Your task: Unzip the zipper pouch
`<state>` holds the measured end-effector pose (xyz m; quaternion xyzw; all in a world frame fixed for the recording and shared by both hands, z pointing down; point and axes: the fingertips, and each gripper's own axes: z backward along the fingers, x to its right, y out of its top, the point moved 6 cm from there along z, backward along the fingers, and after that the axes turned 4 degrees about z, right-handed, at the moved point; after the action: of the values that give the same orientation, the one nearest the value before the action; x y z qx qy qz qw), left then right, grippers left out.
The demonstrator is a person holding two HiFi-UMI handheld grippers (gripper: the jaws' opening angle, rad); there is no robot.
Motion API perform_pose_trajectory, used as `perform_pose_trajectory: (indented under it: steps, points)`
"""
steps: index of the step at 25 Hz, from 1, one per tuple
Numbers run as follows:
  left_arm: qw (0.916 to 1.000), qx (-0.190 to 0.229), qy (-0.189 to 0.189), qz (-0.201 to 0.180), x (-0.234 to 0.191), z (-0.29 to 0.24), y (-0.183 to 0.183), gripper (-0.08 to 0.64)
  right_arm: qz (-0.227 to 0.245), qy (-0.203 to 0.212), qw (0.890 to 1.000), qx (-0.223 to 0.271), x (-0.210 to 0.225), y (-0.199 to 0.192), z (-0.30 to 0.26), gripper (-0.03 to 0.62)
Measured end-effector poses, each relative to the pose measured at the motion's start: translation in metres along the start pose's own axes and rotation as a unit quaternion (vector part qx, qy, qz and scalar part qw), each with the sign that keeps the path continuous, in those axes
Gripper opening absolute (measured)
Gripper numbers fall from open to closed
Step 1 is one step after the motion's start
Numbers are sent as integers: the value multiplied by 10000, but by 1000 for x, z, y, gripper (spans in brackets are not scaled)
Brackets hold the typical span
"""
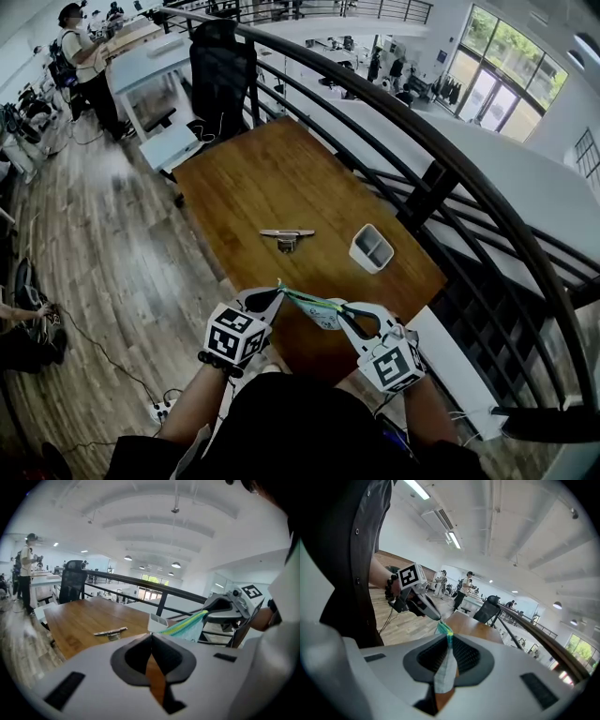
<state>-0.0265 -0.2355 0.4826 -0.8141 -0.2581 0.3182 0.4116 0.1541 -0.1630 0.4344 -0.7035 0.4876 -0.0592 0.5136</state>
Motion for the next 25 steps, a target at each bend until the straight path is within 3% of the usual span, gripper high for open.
perform_pose_trajectory:
  steps: [12,17,25]
  points:
    - [9995,57,258,-151,-8,-3,5,14,-102,-122,9999,-10,9,-7,4,35]
    - [9991,96,382,172,-15,-3,5,14,-156,-171,9997,-36,11,-8,4,35]
    - [9991,75,411,81,-18,-6,7,15,-183,-164,9997,-44,17,-11,-2,35]
